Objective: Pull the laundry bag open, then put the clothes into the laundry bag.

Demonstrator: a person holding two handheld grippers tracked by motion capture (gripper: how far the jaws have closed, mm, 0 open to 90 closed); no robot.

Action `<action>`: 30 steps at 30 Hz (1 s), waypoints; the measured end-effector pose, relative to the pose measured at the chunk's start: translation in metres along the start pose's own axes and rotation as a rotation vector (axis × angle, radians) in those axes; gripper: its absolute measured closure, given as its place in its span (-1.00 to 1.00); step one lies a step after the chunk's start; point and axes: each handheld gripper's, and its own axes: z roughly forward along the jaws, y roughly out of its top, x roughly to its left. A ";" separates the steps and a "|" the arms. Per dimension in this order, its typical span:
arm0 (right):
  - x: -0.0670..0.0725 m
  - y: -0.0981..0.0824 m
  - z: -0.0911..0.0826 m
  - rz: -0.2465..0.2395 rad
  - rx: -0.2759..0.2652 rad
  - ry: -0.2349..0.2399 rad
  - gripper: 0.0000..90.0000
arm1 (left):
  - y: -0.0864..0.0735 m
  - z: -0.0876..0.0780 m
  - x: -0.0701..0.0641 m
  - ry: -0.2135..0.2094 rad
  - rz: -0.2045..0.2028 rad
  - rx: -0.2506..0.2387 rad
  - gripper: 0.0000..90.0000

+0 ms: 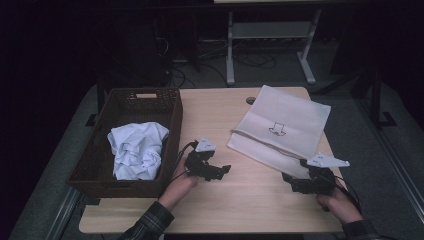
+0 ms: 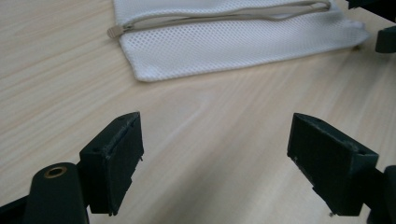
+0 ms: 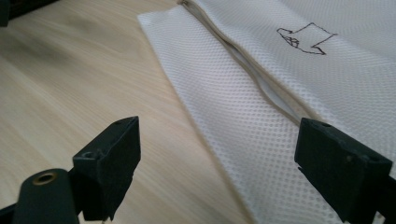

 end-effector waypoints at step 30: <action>0.044 -0.007 0.003 -0.105 0.017 0.096 -0.70 | -0.025 -0.038 -0.004 0.006 -0.032 -0.025 -0.62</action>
